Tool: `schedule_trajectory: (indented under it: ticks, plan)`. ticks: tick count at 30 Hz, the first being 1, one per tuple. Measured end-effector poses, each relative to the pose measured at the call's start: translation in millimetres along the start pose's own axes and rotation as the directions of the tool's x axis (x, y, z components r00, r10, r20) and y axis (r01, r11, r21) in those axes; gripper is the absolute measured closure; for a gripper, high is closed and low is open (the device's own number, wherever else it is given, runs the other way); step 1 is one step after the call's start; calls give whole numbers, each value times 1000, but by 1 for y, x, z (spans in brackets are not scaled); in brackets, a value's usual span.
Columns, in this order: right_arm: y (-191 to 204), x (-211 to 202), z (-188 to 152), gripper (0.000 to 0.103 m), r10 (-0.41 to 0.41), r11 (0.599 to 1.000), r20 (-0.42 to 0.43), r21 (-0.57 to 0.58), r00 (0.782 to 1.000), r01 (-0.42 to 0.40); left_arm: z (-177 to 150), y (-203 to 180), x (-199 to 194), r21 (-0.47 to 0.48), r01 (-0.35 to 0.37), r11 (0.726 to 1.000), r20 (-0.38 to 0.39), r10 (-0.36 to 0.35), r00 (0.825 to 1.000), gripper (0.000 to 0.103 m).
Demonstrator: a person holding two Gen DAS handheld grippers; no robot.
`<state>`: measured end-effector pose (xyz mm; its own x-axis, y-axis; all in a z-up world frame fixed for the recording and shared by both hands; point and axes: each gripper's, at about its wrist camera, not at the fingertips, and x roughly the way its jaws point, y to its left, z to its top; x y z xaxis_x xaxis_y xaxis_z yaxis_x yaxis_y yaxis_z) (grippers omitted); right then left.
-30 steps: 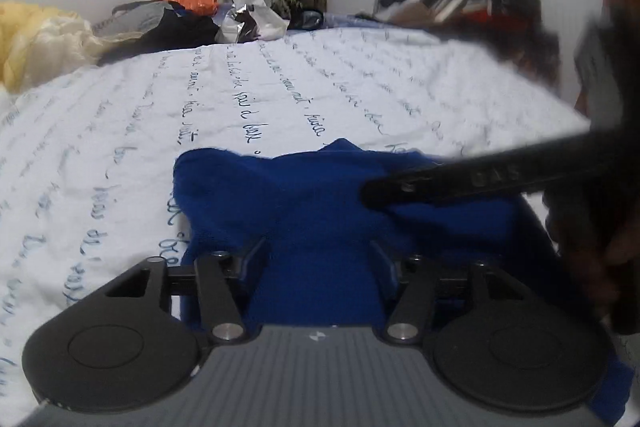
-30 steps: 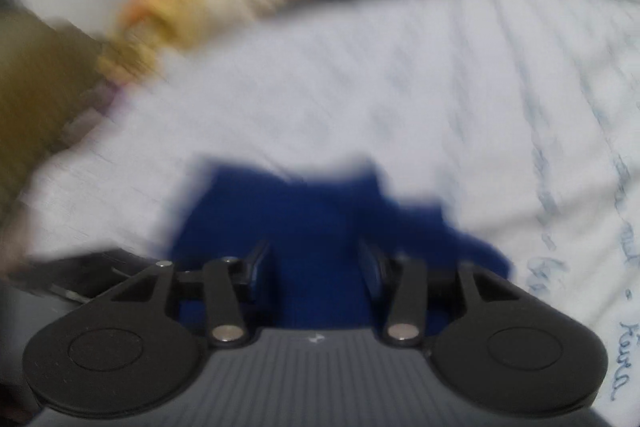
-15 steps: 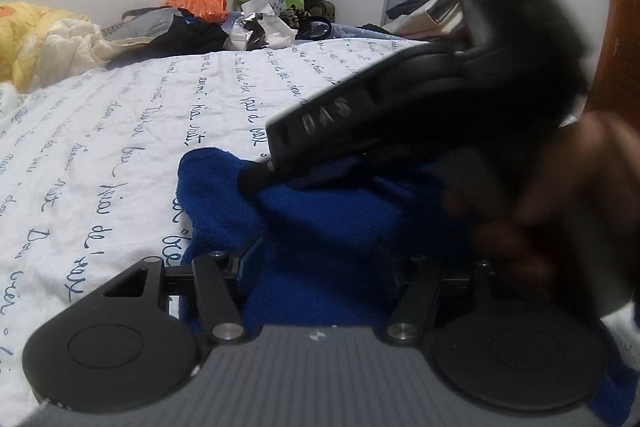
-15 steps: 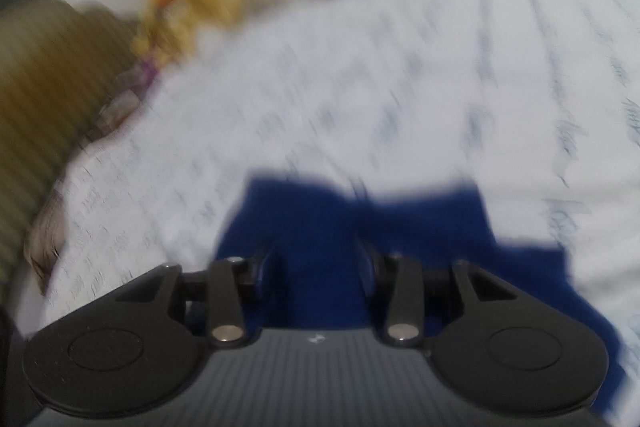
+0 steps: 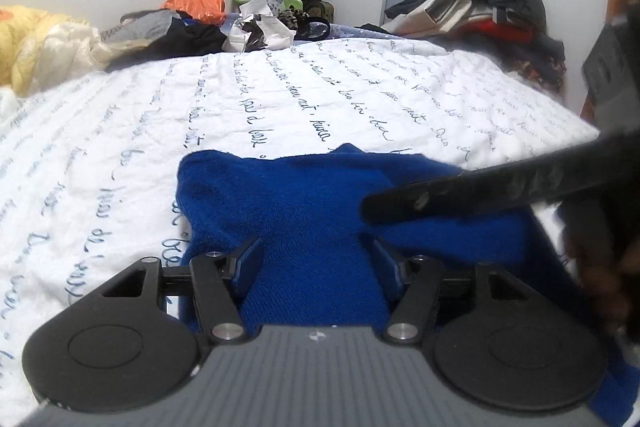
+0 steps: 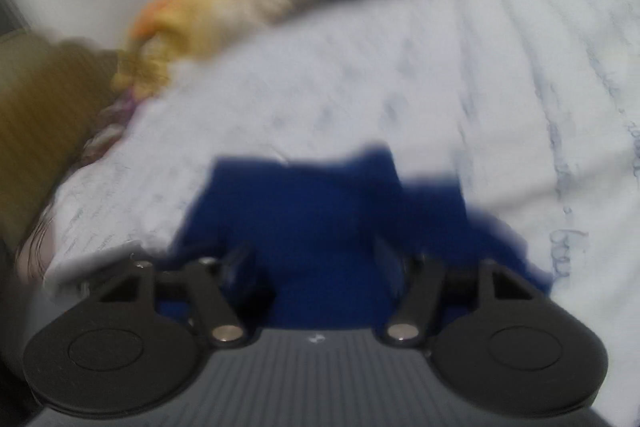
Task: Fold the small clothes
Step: 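Grasp the folded sweater with both grippers and lift it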
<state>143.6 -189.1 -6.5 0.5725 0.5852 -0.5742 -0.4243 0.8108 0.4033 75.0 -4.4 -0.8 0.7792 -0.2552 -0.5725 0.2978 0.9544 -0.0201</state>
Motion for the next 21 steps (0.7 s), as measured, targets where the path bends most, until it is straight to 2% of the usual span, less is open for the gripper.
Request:
schedule_trajectory:
  ticks: [1, 3, 5, 6, 8, 11, 13, 15, 16, 18, 21]
  plan:
    - [-4, -5, 1, 44, 9, 1000, 2, 13, 1000, -9, -1, -1, -6, 1, -20, 1000, 5, 20, 1000, 38]
    - [-7, -25, 8, 42, -23, 990, -5, 142, 1000, 24, -4, 0, -30, -26, -36, 999, 15, 37, 999, 37]
    - [-6, -61, 7, 40, -2, 980, 45, 199, 999, -7, -13, -1, -69, -34, -32, 999, 55, 34, 998, 15]
    - [-6, -82, 1, 40, 44, 976, 71, 210, 996, -58, -21, -4, -91, -11, -39, 999, 94, 39, 995, 13]
    - [-4, -108, -14, 40, 123, 958, 73, 253, 990, -138, -39, -15, -129, 70, -34, 997, 138, 24, 990, 13]
    - [-7, -135, -52, 38, 156, 936, 33, 316, 987, -158, -69, -25, -157, 159, -33, 987, 86, 20, 996, 15]
    - [-3, -140, -74, 38, 170, 926, -3, 343, 985, -159, -88, -31, -160, 204, -48, 978, 28, 43, 999, 18]
    - [4, -139, -88, 39, 161, 936, -48, 325, 986, -137, -101, -33, -156, 228, -62, 972, -30, 71, 997, 24]
    - [7, -138, -92, 44, 152, 942, -64, 311, 986, -125, -105, -31, -155, 231, -69, 971, -48, 82, 995, 29]
    - [12, -132, -95, 56, 142, 950, -95, 294, 985, -109, -111, -28, -154, 238, -93, 967, -52, 108, 993, 31]
    - [22, -131, -92, 56, 122, 967, -114, 236, 986, -92, -110, -24, -154, 224, -105, 969, -46, 118, 992, 31]
